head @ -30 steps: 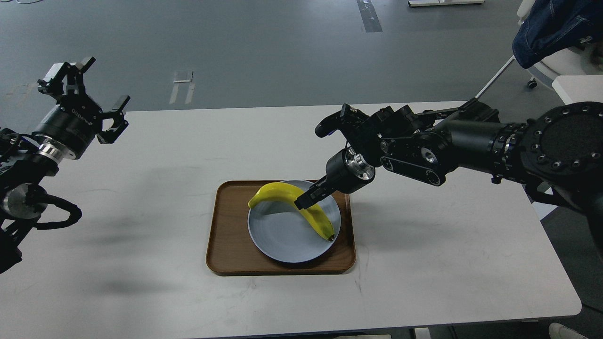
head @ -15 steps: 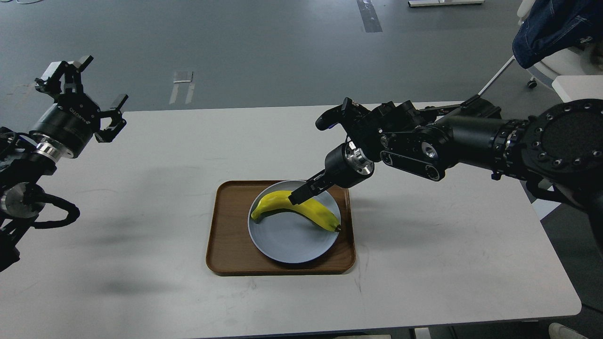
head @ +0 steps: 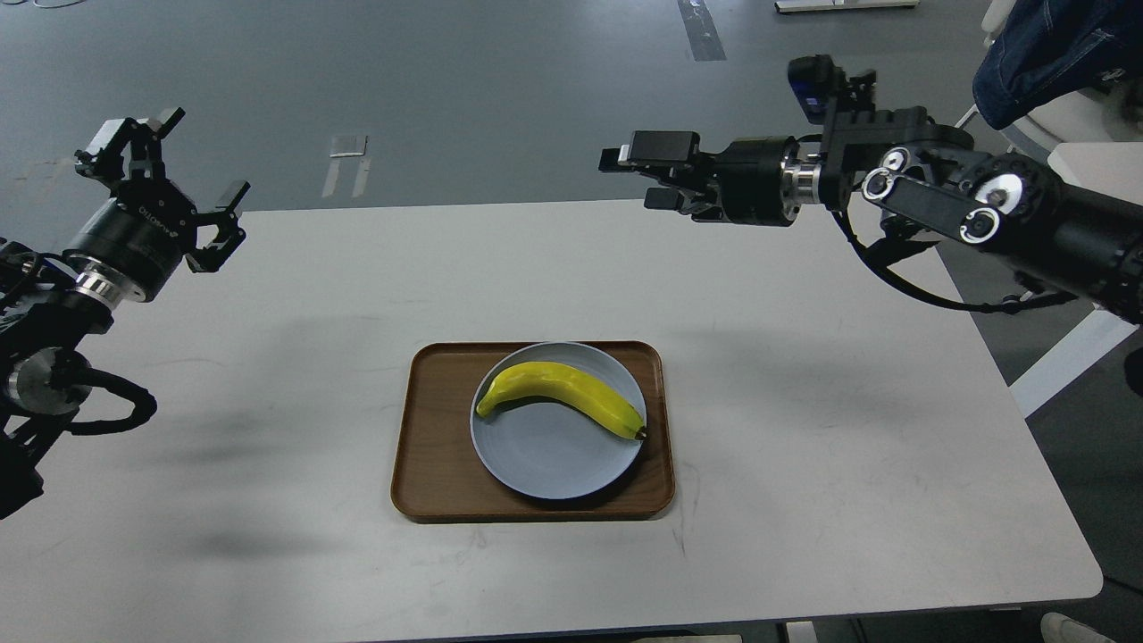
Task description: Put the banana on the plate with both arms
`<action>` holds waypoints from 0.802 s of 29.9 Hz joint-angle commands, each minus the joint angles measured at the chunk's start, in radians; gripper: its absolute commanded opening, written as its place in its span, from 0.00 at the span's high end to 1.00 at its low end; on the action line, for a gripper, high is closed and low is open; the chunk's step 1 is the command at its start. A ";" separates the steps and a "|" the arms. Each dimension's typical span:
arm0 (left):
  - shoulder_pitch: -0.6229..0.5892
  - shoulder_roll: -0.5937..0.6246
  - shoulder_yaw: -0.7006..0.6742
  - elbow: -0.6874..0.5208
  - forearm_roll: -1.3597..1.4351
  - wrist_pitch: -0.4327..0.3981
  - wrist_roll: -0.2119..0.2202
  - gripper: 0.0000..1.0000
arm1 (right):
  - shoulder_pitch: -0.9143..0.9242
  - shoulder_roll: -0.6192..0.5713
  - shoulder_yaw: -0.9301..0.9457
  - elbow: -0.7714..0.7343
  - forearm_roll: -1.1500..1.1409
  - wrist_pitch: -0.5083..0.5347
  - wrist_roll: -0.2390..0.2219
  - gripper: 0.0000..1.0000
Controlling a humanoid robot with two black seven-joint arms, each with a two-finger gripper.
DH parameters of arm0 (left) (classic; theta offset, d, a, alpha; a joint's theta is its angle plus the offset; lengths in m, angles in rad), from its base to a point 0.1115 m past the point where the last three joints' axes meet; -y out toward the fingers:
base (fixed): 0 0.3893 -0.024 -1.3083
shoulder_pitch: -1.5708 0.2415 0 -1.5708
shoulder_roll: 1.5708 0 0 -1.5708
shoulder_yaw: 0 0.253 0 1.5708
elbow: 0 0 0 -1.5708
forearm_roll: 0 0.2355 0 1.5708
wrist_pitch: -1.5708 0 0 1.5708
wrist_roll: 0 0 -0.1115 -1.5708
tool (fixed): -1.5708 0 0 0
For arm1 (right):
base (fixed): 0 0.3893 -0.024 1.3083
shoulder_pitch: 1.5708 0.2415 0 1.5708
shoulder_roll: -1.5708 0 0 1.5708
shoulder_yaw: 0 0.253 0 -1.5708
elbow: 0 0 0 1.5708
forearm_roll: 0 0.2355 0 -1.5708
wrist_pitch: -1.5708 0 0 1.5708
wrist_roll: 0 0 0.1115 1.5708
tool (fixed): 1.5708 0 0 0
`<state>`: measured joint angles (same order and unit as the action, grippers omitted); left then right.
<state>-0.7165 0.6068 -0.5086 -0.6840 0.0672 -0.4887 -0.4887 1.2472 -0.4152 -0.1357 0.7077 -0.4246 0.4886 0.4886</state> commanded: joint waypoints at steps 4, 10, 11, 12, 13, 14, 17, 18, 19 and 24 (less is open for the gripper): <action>0.002 -0.015 0.005 0.000 0.000 0.000 0.000 0.02 | -0.248 -0.097 0.192 0.004 0.243 0.000 0.000 0.01; 0.008 -0.048 0.009 0.003 0.000 0.000 0.000 0.02 | -0.423 -0.099 0.370 0.001 0.378 0.000 0.000 0.01; 0.009 -0.053 0.009 0.006 0.000 0.000 0.000 0.02 | -0.452 -0.099 0.408 0.000 0.379 0.000 0.000 0.01; 0.011 -0.056 0.009 0.008 0.000 0.000 0.000 0.02 | -0.468 -0.097 0.425 0.000 0.379 0.000 0.000 0.01; 0.014 -0.058 0.009 0.009 0.002 0.000 0.000 0.02 | -0.482 -0.096 0.439 0.001 0.379 0.000 0.000 0.01; 0.015 -0.062 0.009 0.011 0.002 0.000 0.000 0.02 | -0.503 -0.096 0.456 0.004 0.379 0.000 0.000 0.01; 0.017 -0.078 0.009 0.014 0.002 0.000 0.000 0.02 | -0.520 -0.093 0.464 0.004 0.379 0.000 0.000 0.01; 0.017 -0.079 0.009 0.014 0.002 0.000 0.000 0.02 | -0.523 -0.091 0.464 0.006 0.379 0.000 0.000 0.01; 0.017 -0.085 0.009 0.015 0.003 0.000 0.000 0.02 | -0.532 -0.088 0.465 0.007 0.379 0.000 0.000 0.00; 0.019 -0.096 0.009 0.015 0.003 0.000 0.000 0.02 | -0.538 -0.086 0.464 0.007 0.379 0.000 0.000 0.00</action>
<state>-0.6999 0.5160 -0.5000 -0.6690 0.0700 -0.4887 -0.4887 0.7134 -0.5028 0.3296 0.7143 -0.0460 0.4887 0.4886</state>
